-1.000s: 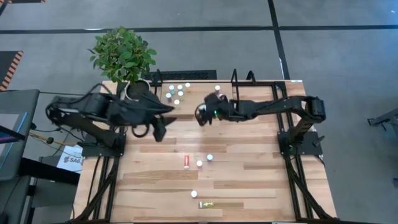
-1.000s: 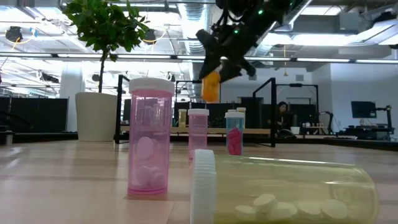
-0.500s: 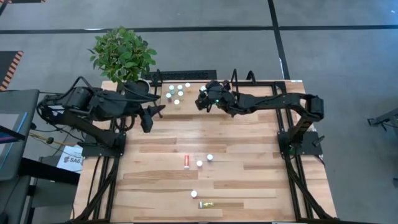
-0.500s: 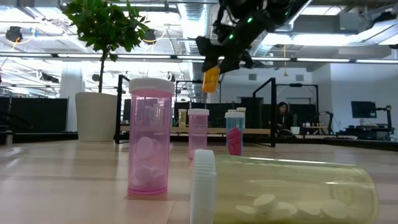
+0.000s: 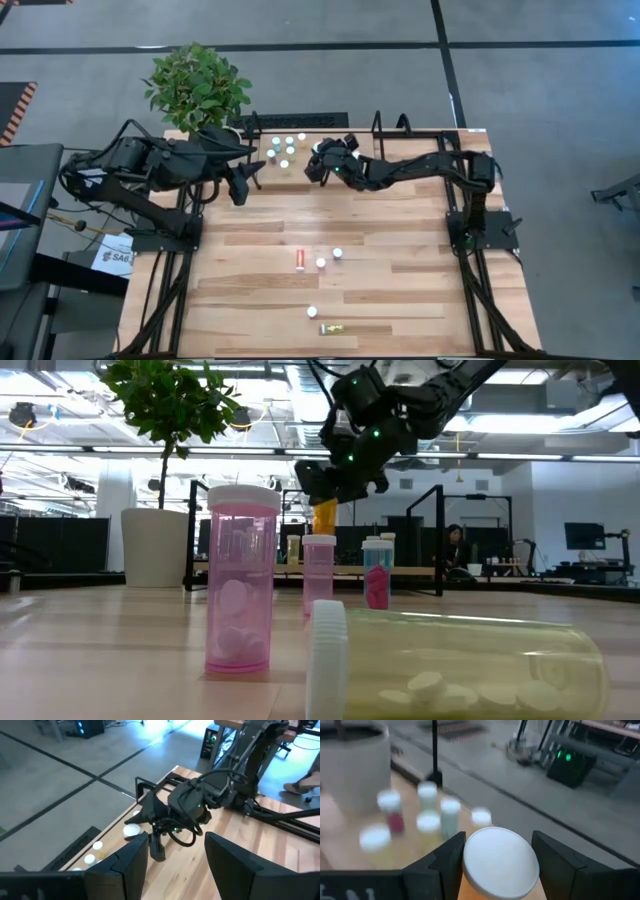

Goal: Pick and place medicine bottles onto shelf by color
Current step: Put the orange pill bottle on the shelf

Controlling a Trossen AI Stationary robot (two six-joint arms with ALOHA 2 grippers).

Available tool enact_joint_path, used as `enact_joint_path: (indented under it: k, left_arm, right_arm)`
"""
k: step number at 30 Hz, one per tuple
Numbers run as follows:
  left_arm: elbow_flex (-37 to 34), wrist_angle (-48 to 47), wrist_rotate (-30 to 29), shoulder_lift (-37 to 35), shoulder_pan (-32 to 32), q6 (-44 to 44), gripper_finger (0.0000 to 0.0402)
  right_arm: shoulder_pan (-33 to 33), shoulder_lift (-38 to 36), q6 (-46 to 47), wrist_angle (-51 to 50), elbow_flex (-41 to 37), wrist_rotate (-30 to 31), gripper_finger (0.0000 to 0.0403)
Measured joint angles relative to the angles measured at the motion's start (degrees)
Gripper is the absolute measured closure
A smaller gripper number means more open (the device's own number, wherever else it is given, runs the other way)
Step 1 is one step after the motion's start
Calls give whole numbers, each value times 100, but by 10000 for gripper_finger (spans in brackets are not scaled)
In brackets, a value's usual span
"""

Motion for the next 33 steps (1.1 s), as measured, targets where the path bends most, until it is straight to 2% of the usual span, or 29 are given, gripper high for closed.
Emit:
enact_joint_path:
  k: [15,19,33]
  left_arm:
    - [0,2,63,0,211,-198,219]
    - [0,2,67,0,306,-180,219]
    - [0,3,127,0,705,-181,219]
  right_arm:
    - [-104,730,-235,663,45,-31,178]
    - [-159,743,-453,800,27,-42,178]
    - [-577,805,-262,874,34,-461,178]
